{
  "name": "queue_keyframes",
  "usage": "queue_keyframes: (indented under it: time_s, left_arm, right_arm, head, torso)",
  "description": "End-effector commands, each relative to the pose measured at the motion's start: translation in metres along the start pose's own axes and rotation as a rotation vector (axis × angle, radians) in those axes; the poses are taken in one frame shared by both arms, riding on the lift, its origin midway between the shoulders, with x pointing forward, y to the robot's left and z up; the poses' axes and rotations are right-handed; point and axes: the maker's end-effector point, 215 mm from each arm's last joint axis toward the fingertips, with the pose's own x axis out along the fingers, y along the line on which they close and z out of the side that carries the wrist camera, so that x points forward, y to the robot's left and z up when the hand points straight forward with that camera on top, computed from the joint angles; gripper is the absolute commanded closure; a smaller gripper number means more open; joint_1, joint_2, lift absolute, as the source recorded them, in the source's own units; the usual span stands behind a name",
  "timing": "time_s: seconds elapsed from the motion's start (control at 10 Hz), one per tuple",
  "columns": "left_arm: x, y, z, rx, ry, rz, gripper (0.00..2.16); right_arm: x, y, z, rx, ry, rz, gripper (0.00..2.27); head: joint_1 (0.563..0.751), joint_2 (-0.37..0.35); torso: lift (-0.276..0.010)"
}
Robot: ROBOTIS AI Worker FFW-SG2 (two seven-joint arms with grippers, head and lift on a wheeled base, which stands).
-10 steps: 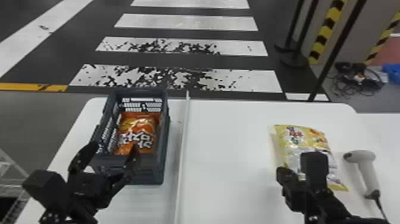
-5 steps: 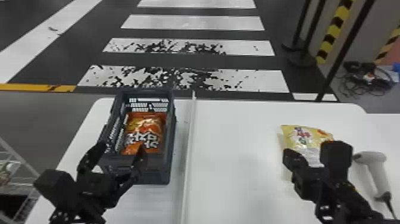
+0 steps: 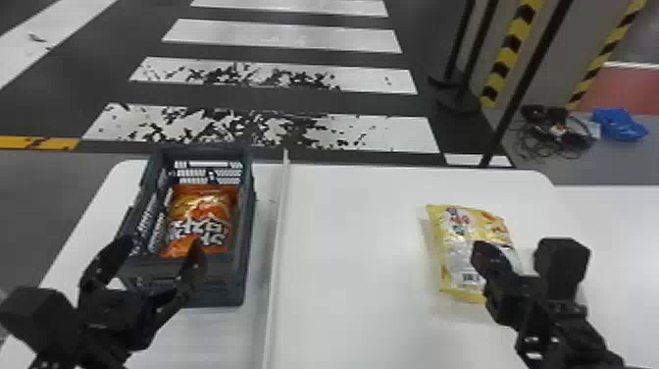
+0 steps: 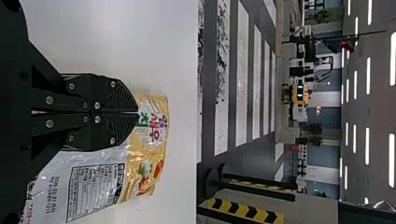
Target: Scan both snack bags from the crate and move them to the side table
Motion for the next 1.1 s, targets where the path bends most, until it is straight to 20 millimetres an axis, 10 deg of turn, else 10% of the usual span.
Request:
queue_keyframes:
  time_s: [0.0, 0.4, 0.5, 0.7, 1.0]
  left_arm:
    - [-0.001, -0.001, -0.001, -0.001, 0.001, -0.001, 0.04]
    - [0.0, 0.0, 0.0, 0.008, 0.002, -0.006, 0.04]
    - [0.0, 0.0, 0.0, 0.008, 0.002, -0.007, 0.04]
    - [0.0, -0.002, 0.001, 0.006, 0.001, -0.012, 0.04]
    - [0.0, -0.003, 0.002, 0.009, -0.001, -0.016, 0.04]
  right_arm:
    - [0.002, -0.017, -0.002, 0.002, -0.011, -0.029, 2.25]
    - [-0.014, -0.103, 0.0, 0.041, -0.021, -0.16, 2.16]
    - [-0.019, -0.112, 0.0, 0.063, -0.026, -0.168, 1.79]
    - [-0.022, -0.119, -0.003, 0.064, -0.022, -0.177, 0.16]
    - [-0.023, -0.132, -0.017, 0.06, 0.034, -0.188, 0.08]
  head:
    - [0.695, -0.075]
    - [0.695, -0.156]
    - [0.695, -0.186]
    - [0.695, -0.221]
    - [0.695, -0.235]
  torso:
    - [-0.099]
    - [-0.099]
    - [-0.099]
    - [-0.099]
    - [-0.099]
